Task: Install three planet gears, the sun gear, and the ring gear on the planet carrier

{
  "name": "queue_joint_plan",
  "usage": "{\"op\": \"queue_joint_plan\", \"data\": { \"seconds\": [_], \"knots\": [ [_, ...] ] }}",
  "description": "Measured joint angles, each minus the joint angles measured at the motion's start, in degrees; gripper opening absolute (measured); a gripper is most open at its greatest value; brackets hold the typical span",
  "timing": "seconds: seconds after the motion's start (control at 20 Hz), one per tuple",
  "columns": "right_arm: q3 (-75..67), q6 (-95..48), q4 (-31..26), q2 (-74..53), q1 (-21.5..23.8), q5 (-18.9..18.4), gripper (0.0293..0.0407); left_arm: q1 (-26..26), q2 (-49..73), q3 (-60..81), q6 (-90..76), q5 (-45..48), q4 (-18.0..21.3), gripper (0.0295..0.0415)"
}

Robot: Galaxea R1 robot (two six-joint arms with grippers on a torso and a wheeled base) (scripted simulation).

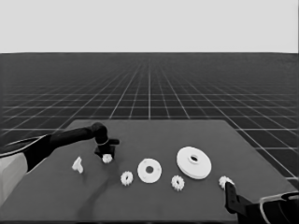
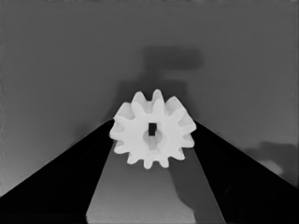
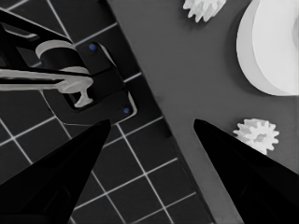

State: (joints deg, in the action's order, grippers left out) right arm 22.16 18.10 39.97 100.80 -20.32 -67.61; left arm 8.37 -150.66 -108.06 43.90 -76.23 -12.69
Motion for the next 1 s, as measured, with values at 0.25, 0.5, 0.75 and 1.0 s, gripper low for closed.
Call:
{"op": "queue_joint_plan", "data": {
  "seconds": [0.25,0.5,0.75,1.0],
  "knots": [
    [0.00,0.00,0.00,0.00,0.00,0.00,0.0385,-3.23,2.31,5.48,2.40,-3.45,2.06,0.0312],
    [0.00,0.00,0.00,0.00,0.00,0.00,0.0385,-9.65,3.86,9.05,3.81,-7.53,6.19,0.0312],
    [0.00,0.00,0.00,0.00,0.00,0.00,0.0385,-9.84,-1.35,13.33,16.83,-9.24,4.94,0.0312],
    [0.00,0.00,0.00,0.00,0.00,0.00,0.0385,-9.58,-22.89,3.87,25.14,-10.44,4.42,0.0312]
  ]
}}
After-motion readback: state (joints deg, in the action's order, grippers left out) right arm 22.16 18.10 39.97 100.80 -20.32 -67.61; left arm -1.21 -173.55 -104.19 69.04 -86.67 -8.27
